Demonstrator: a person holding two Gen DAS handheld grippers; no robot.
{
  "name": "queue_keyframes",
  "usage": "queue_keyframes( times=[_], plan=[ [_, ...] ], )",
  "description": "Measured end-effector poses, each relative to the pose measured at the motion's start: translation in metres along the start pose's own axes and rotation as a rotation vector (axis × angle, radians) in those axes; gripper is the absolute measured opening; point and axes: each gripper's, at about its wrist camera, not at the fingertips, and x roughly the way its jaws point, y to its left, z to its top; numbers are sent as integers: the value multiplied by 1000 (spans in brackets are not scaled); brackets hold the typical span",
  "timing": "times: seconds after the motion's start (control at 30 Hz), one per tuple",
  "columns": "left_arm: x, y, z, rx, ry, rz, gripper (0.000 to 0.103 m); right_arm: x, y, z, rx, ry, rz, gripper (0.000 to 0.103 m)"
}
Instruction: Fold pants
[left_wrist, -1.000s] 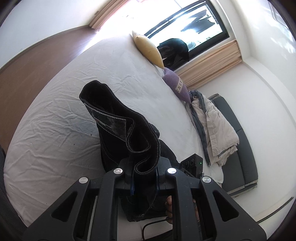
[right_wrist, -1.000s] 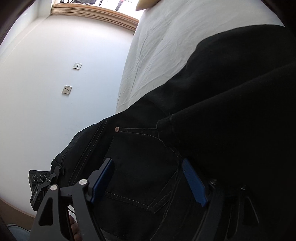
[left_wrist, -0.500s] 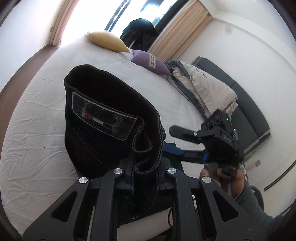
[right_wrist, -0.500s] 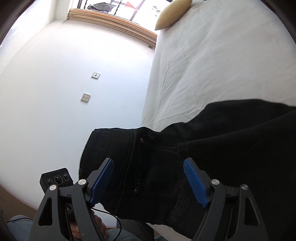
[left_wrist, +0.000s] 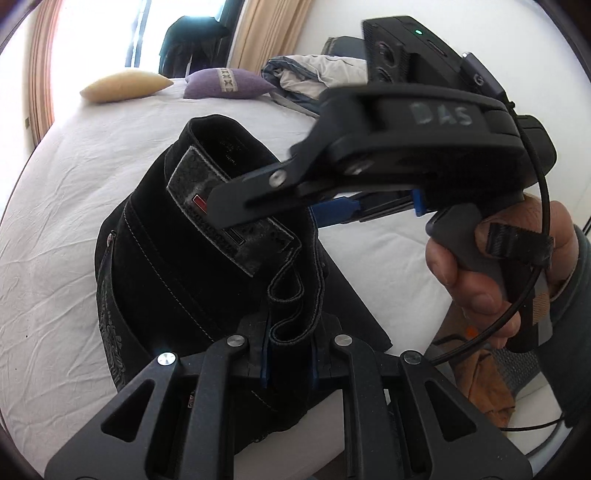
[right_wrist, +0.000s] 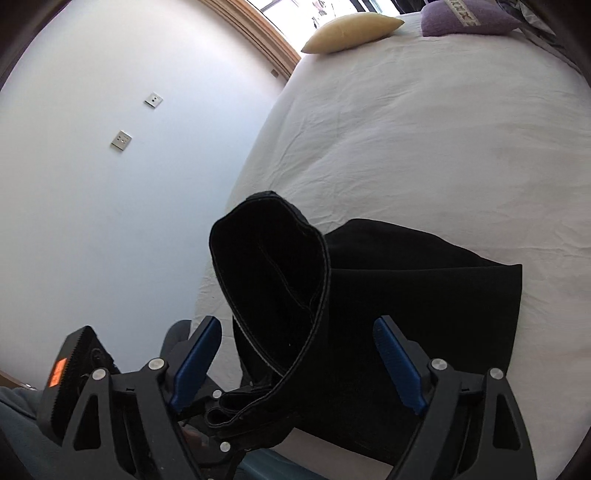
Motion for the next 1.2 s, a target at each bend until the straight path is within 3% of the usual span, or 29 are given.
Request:
queue_keyframes(
  times=[0.03,0.07,0.1,0.17,0.4,0.6,0.87,0.97,1.0,1.03,1.1,1.2],
  plan=[
    [3,-6,-1,17,6,2,13,3,2,-3,-32,23,-30,65],
    [6,-12,-1,33,14,3,13,6,5,-6,-64,34,-63,47],
    [9,-17,-1,45,19,4,13,5,6,-7,-93,34,-105,36],
    [14,-26,-1,63,26,5,13,-1,3,-12,-108,24,-135,25],
    [30,-42,5,106,31,-22,13,-32,-41,-22,-27,-35,-39,18],
    [64,-64,-5,148,95,-51,13,-27,-105,-46,123,-68,51,17],
    [128,-82,-30,193,198,-40,14,-1,-169,-74,258,-59,87,19],
    [143,-80,-36,151,237,-82,25,5,-188,-82,331,-62,137,29],
    [142,-79,-36,137,246,-103,35,2,-191,-84,346,-73,150,36],
    [137,-77,-36,123,248,-127,54,-1,-191,-84,351,-85,150,39],
    [119,-73,-35,94,212,-160,74,-13,-190,-86,360,-115,133,51],
    [86,-60,-31,65,137,-178,76,-39,-195,-87,390,-165,50,64]
  ],
)
